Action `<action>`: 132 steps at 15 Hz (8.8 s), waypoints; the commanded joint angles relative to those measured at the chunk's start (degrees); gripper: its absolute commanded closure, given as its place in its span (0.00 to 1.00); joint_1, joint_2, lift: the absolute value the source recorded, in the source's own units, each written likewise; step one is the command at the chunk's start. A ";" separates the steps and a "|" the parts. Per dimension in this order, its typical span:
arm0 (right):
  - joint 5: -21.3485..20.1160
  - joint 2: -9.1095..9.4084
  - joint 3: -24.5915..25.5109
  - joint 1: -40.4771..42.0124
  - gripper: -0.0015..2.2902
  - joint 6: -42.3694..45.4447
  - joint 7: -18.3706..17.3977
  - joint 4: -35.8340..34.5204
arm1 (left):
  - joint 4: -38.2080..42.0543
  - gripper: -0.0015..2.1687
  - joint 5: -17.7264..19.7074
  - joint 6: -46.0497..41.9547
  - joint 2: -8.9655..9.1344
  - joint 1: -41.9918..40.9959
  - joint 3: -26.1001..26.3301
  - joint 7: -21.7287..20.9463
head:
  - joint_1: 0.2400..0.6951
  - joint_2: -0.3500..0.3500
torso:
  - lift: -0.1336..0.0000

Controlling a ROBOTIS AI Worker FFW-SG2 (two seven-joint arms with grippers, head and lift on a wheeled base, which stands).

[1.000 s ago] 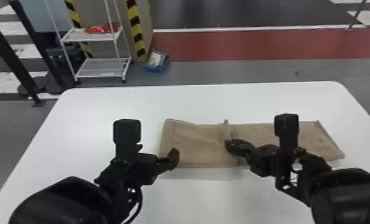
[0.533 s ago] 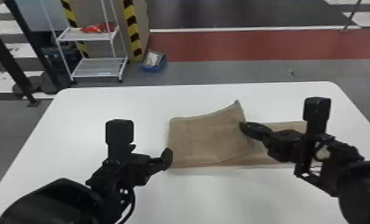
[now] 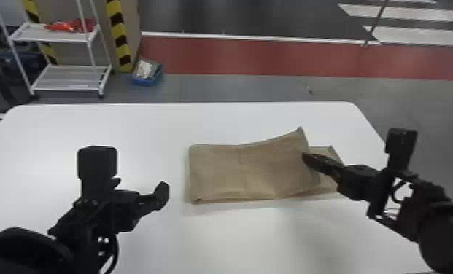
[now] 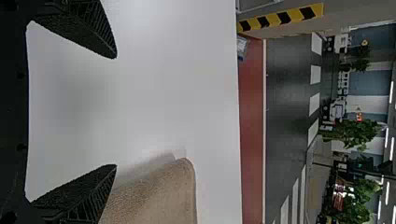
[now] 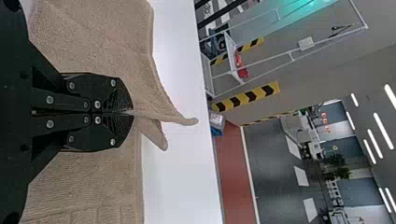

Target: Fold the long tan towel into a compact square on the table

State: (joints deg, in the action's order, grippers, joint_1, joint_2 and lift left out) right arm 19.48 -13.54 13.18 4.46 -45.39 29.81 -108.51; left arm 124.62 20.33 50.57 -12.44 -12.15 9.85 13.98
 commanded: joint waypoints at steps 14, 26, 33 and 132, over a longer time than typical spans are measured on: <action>-2.69 -1.75 3.08 -3.05 0.53 2.71 3.33 9.45 | 0.45 0.02 -1.08 0.02 -0.13 -0.68 0.87 0.52 | 1.00 0.24 | 0.07; -3.13 -2.98 6.33 -4.37 0.53 1.48 4.73 12.00 | 0.10 0.02 -1.43 -0.16 -0.13 -0.59 0.44 -0.01 | 1.00 0.19 | 0.07; -1.29 -2.63 7.47 -4.11 0.53 1.13 4.82 7.61 | 0.27 0.02 -1.43 -0.16 -0.39 -0.77 -0.27 0.08 | 1.00 0.23 | 0.07; -1.73 -6.41 11.87 -3.14 0.01 11.50 18.80 14.02 | -18.80 0.44 -6.27 -27.41 2.77 8.02 16.17 4.30 | 1.00 0.10 | 0.07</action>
State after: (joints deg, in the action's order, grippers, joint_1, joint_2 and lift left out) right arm 17.79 -19.49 24.56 1.26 -33.88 48.62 -95.09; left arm 108.19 13.99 25.08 -10.65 -4.83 24.72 18.28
